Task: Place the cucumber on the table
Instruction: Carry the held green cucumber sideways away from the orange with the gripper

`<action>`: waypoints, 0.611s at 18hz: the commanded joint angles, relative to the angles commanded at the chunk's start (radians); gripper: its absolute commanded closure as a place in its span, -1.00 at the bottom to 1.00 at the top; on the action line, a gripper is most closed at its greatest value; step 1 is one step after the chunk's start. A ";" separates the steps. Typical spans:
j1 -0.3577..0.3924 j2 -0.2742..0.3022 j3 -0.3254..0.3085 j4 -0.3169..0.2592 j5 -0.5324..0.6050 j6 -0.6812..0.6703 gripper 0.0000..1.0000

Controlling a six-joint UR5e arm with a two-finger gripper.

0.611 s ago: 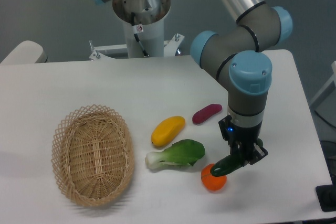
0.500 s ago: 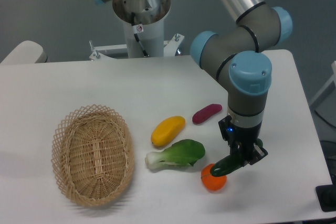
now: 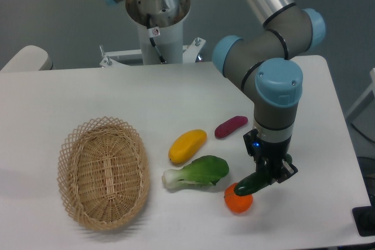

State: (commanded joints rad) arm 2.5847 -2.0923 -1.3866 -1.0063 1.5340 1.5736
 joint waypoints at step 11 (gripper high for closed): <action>0.133 -0.069 -0.034 0.002 0.002 0.308 0.51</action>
State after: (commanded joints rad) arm 2.7182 -2.1613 -1.4205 -1.0048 1.5355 1.8821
